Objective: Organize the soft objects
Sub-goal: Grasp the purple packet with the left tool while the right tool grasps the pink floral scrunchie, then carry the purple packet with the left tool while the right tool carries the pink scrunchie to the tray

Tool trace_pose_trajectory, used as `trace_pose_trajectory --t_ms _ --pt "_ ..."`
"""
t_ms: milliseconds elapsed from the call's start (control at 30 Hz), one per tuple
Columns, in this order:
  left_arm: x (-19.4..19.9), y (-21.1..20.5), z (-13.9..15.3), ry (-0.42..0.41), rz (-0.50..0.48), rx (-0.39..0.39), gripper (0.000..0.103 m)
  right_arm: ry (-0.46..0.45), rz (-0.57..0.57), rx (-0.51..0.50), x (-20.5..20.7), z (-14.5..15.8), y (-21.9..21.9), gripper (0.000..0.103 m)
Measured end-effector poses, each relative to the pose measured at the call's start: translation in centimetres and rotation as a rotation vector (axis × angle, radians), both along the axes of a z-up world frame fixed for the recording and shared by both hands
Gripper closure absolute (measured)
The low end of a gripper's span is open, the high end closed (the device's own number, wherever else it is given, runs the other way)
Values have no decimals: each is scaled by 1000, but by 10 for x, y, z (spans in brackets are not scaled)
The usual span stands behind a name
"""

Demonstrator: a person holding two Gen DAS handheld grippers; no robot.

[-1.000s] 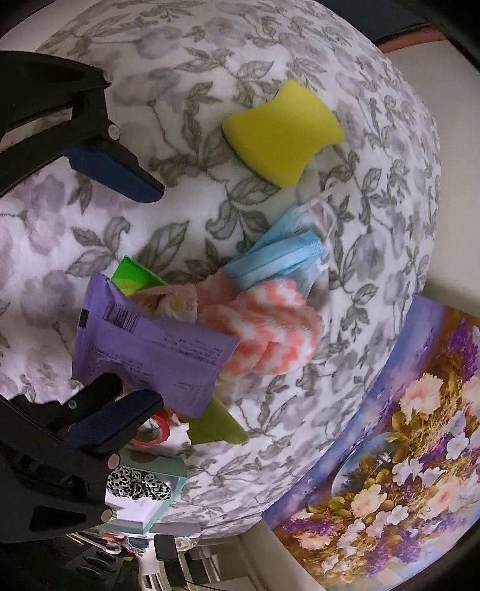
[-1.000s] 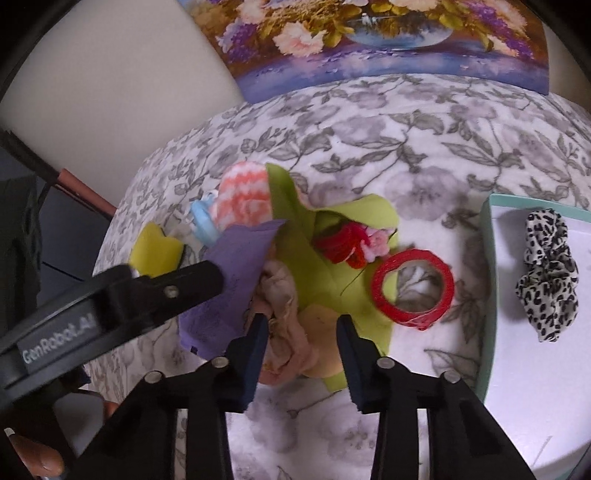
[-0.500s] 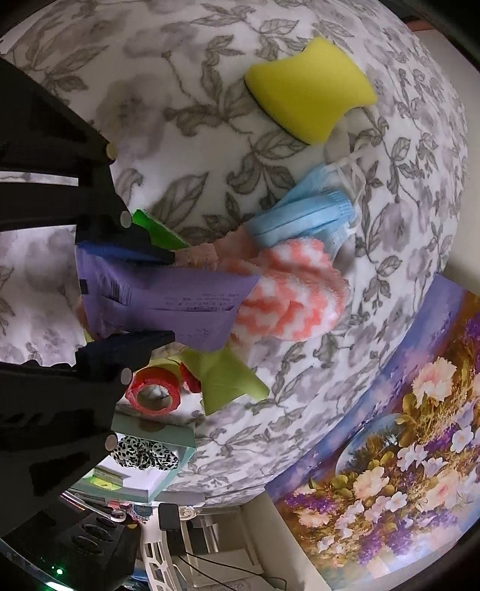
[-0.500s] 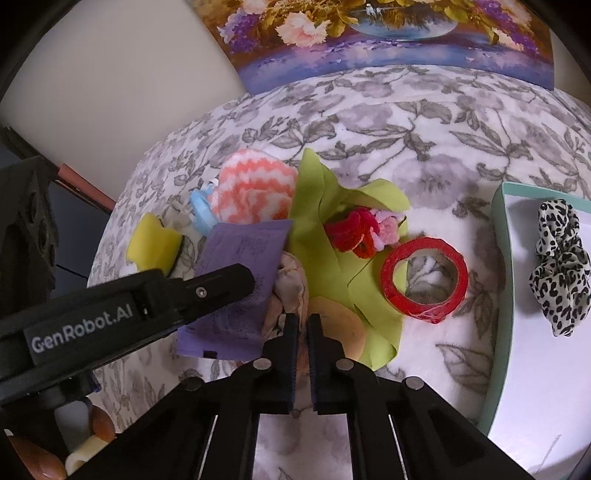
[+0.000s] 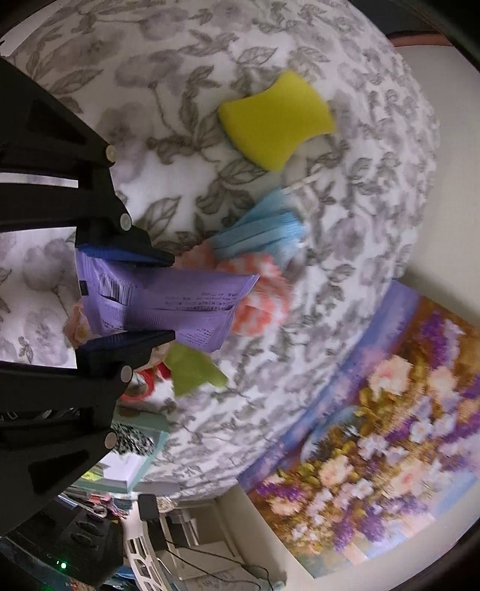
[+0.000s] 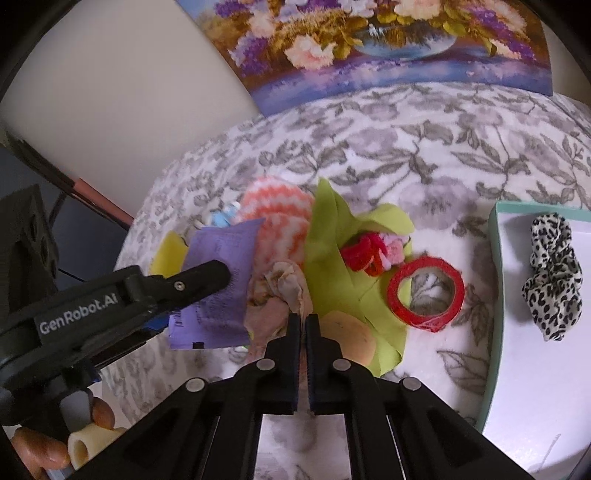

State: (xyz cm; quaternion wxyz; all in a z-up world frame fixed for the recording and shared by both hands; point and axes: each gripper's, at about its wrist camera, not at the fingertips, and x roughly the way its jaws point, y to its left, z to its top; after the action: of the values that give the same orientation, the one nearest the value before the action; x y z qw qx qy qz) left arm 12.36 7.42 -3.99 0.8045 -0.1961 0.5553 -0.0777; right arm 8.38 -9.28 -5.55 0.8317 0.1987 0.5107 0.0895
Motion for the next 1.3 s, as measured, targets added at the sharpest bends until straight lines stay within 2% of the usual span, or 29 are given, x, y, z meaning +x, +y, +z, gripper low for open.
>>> trace_pose_trajectory --t_ms 267,433,667,1000,1300 --pt "-15 13 51 -149 40 -6 69 -103 3 60 -12 41 -5 100" --pt "-23 13 74 -213 50 -3 69 -183 -16 81 -22 71 -15 100" --pt "-34 -3 94 -272 24 17 68 -242 -114 58 -36 96 -51 100" --pt "-44 -66 110 -323 -114 37 68 -246 -349 -22 -58 102 -134 100" --pt "-53 -150 95 -298 -298 48 68 -187 -536 -112 -85 94 -211 100"
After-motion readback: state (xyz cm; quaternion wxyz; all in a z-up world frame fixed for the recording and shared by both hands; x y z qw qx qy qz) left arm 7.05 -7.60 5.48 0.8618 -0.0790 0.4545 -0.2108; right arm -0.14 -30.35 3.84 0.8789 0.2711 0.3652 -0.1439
